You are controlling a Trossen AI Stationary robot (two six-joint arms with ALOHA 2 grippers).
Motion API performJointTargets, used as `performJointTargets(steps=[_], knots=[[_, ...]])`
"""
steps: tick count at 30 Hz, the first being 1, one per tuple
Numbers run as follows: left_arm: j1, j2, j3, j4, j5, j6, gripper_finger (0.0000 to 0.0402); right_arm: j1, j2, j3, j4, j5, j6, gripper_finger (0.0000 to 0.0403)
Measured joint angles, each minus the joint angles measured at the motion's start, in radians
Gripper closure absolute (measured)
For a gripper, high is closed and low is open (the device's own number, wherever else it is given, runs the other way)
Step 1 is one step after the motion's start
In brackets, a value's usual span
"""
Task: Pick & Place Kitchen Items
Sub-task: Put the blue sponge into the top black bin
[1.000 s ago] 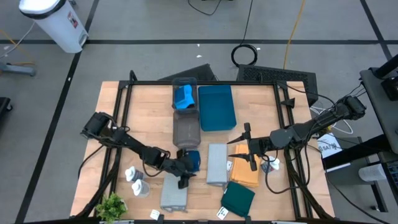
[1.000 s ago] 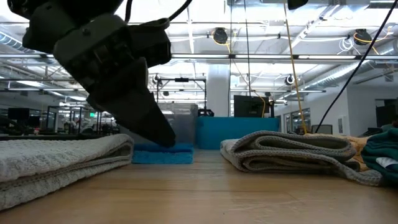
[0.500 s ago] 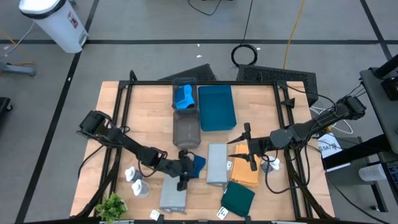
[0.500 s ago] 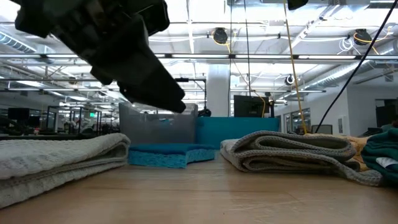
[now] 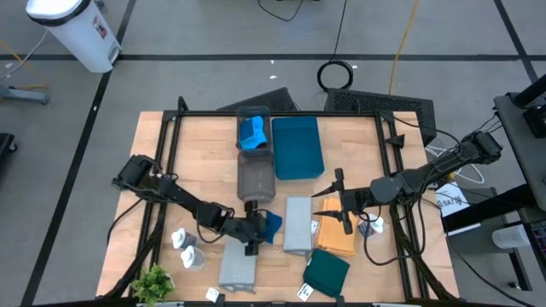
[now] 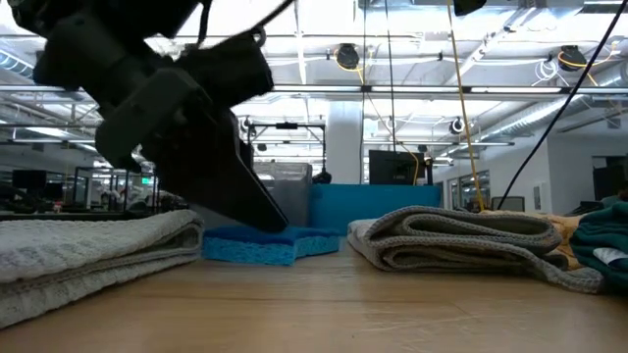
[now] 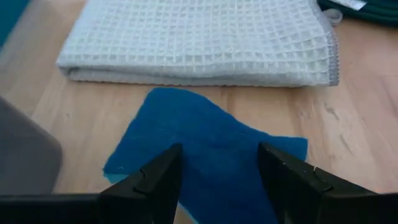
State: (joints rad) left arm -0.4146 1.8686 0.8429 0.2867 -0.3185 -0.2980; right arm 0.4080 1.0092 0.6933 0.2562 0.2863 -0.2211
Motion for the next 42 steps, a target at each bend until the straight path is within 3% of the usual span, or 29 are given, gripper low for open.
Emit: performJointTargets(steps=[15, 18, 27, 35, 42], knots=[[0.009, 0.039, 0.005, -0.076, 0.019, -0.049, 0.0197, 0.000, 0.000, 0.000, 0.000, 0.000, 0.000, 0.0206], [0.009, 0.039, 0.005, -0.096, 0.022, -0.057, 0.0230, 0.000, 0.000, 0.000, 0.000, 0.000, 0.000, 0.0206], [0.033, 0.040, 0.001, -0.081, 0.110, -0.051, 0.0390, 0.000, 0.000, 0.000, 0.000, 0.000, 0.000, 0.0206], [0.029, -0.062, -0.006, -0.023, 0.057, -0.075, 0.0352, 0.000, 0.000, 0.000, 0.000, 0.000, 0.000, 0.0206], [0.002, -0.157, -0.002, -0.036, 0.067, -0.344, 0.0320, 0.000, 0.000, 0.000, -0.002, 0.000, 0.000, 0.0206]])
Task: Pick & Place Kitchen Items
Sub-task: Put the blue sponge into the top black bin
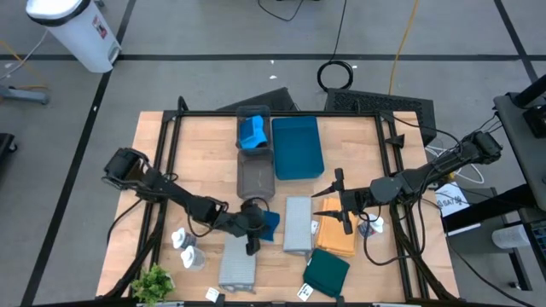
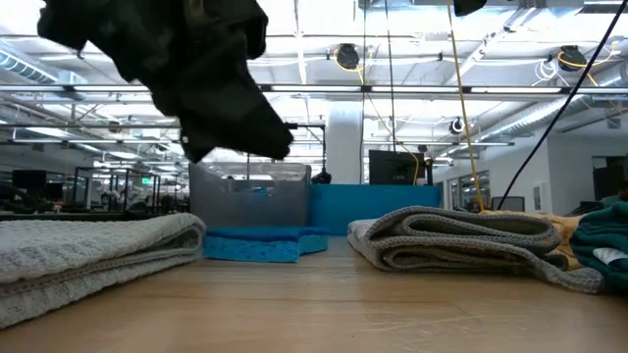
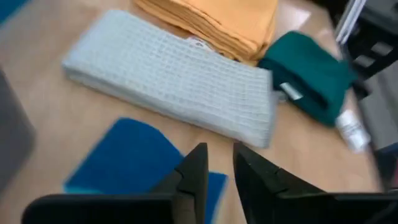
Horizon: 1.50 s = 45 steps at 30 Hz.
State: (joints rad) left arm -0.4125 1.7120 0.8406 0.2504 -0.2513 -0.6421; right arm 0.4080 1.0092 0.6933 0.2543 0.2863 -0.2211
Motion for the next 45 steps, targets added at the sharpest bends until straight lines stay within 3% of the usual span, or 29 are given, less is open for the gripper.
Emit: performJointTargets(steps=[4, 10, 17, 24, 30, 42, 45], knots=[[-0.017, -0.011, 0.001, -0.112, 0.035, -0.175, 0.0296, 0.000, 0.000, 0.000, 0.000, 0.000, 0.000, 0.0206], [0.013, 0.004, 0.001, -0.276, 0.008, -0.365, 0.0244, 0.000, 0.000, 0.000, 0.002, 0.000, 0.000, 0.0206], [0.043, 0.059, 0.001, -0.242, 0.059, -0.374, 0.0196, 0.000, 0.000, 0.000, 0.002, 0.000, 0.000, 0.0206], [0.048, 0.098, 0.004, -0.169, 0.104, -0.329, 0.0190, 0.000, 0.000, 0.000, 0.001, 0.000, 0.007, 0.0206], [0.054, 0.100, 0.004, -0.179, 0.114, -0.329, 0.0227, 0.000, 0.000, 0.000, 0.002, 0.000, 0.018, 0.0206], [0.077, 0.101, 0.003, -0.219, 0.168, -0.316, 0.0376, 0.000, 0.000, 0.000, 0.001, 0.000, 0.018, 0.0206], [0.087, 0.101, 0.003, -0.203, 0.177, -0.270, 0.0393, 0.000, 0.000, 0.000, 0.001, 0.000, 0.018, 0.0206]])
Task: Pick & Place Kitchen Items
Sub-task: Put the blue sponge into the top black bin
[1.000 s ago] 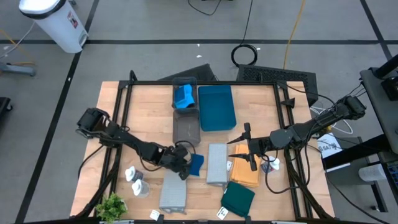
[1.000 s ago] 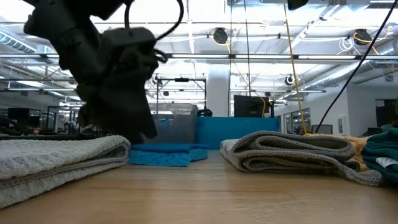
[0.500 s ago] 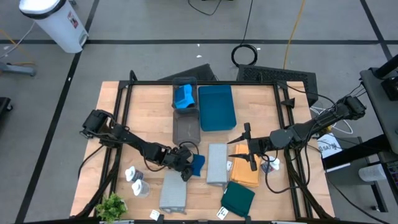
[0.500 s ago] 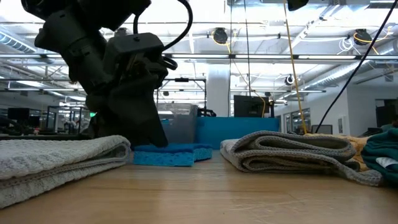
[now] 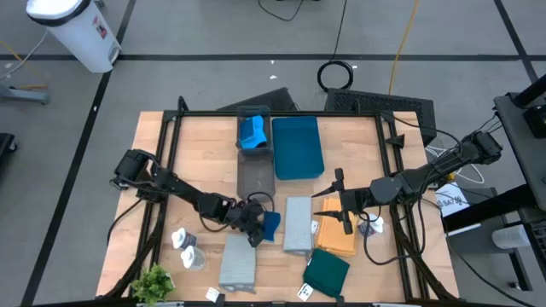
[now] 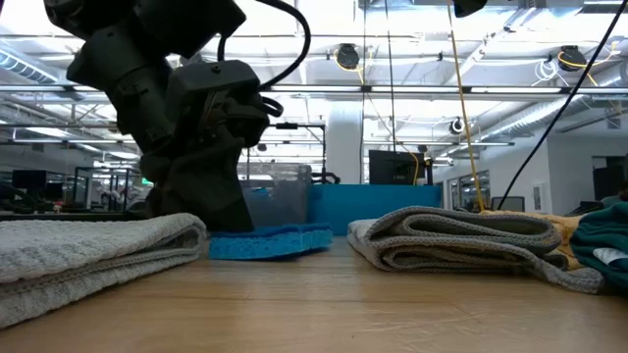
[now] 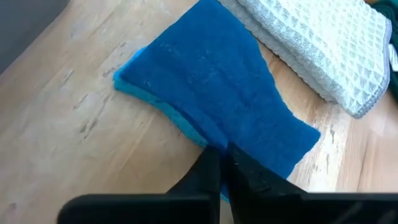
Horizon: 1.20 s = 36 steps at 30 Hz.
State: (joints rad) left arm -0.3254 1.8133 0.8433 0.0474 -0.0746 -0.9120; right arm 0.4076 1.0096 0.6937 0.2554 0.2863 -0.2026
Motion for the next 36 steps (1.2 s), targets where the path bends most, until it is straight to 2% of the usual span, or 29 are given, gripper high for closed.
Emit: performJointTargets(steps=[8, 24, 36], knots=[[-0.005, -0.030, -0.002, 0.051, -0.007, 0.114, 0.0395, 0.000, 0.000, 0.000, -0.007, 0.000, 0.000, 0.0206], [-0.077, -0.147, -0.002, 0.132, -0.261, 0.345, 0.0395, 0.000, 0.000, 0.000, -0.008, 0.000, 0.003, 0.0206], [-0.087, -0.147, -0.002, 0.328, -0.454, 0.591, 0.0394, -0.036, 0.000, 0.000, -0.119, 0.000, 0.215, 0.0206]])
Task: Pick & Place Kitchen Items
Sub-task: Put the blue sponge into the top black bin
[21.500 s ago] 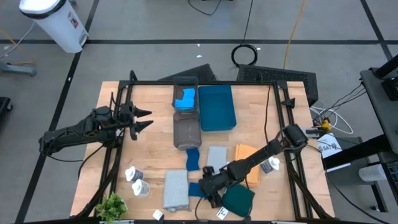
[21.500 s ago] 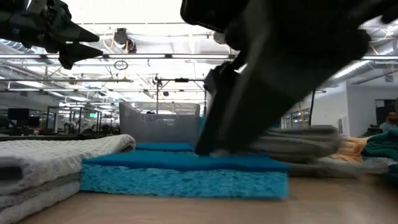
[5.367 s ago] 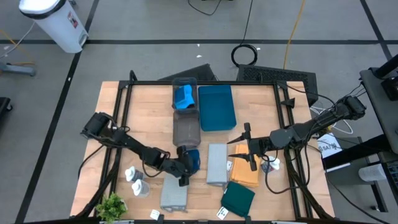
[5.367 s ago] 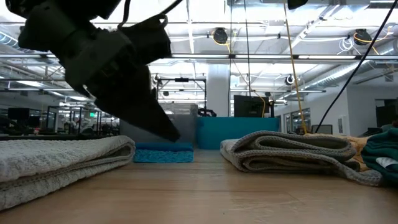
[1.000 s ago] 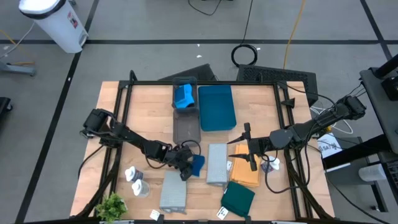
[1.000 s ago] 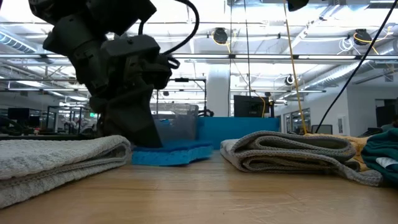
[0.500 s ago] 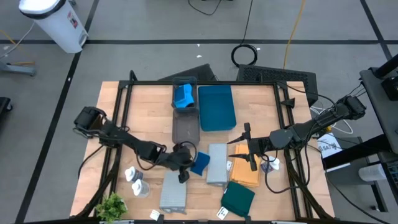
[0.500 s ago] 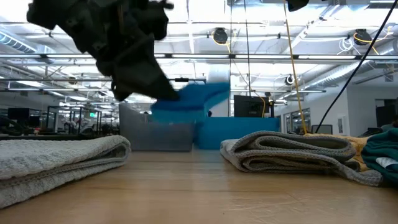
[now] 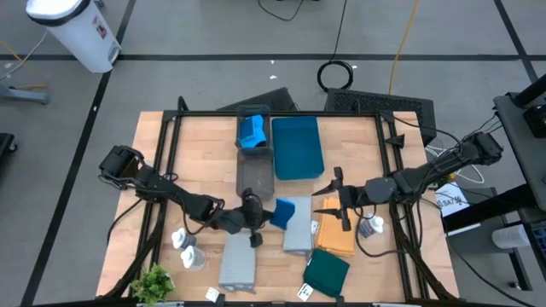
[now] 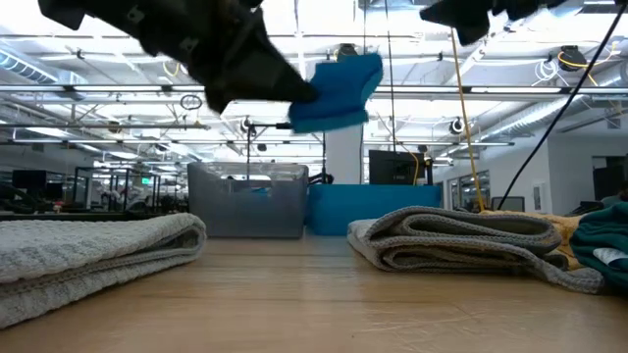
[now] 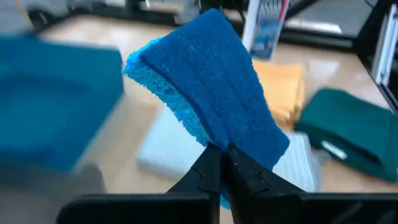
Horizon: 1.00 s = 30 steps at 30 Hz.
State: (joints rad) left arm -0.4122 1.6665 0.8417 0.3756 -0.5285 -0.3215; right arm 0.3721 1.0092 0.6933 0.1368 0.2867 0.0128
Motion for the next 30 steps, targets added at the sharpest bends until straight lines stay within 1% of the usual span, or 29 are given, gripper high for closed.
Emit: performJointTargets(steps=[5, 8, 11, 13, 16, 18, 24, 27, 30], knots=[[0.000, 0.000, 0.001, 0.117, -0.090, 0.158, 0.0391, -0.051, 0.007, 0.000, -0.041, 0.000, 0.098, 0.0206], [0.000, 0.000, 0.001, 0.180, -0.129, 0.287, 0.0390, -0.080, 0.015, -0.016, -0.024, -0.001, 0.130, 0.0206], [0.009, 0.000, 0.001, 0.246, -0.172, 0.427, 0.0397, -0.108, 0.034, -0.041, 0.060, -0.003, 0.129, 0.0206], [0.020, 0.000, 0.001, 0.306, -0.215, 0.505, 0.0393, -0.123, 0.053, -0.055, 0.118, -0.003, 0.126, 0.0206], [0.040, 0.000, 0.001, 0.387, -0.259, 0.586, 0.0390, -0.141, 0.089, -0.068, 0.197, -0.003, 0.125, 0.0206], [0.052, 0.000, 0.001, 0.416, -0.266, 0.602, 0.0396, -0.150, 0.124, -0.070, 0.248, -0.010, 0.125, 0.0206], [0.072, 0.000, 0.001, 0.403, -0.265, 0.551, 0.0390, -0.181, 0.276, -0.071, 0.447, -0.108, 0.122, 0.0206], [0.072, 0.000, 0.001, 0.400, -0.265, 0.544, 0.0396, -0.189, 0.337, -0.071, 0.538, -0.107, 0.089, 0.0206], [0.064, 0.000, 0.001, 0.397, -0.265, 0.544, 0.0391, -0.197, 0.378, -0.071, 0.606, -0.107, 0.080, 0.0206]])
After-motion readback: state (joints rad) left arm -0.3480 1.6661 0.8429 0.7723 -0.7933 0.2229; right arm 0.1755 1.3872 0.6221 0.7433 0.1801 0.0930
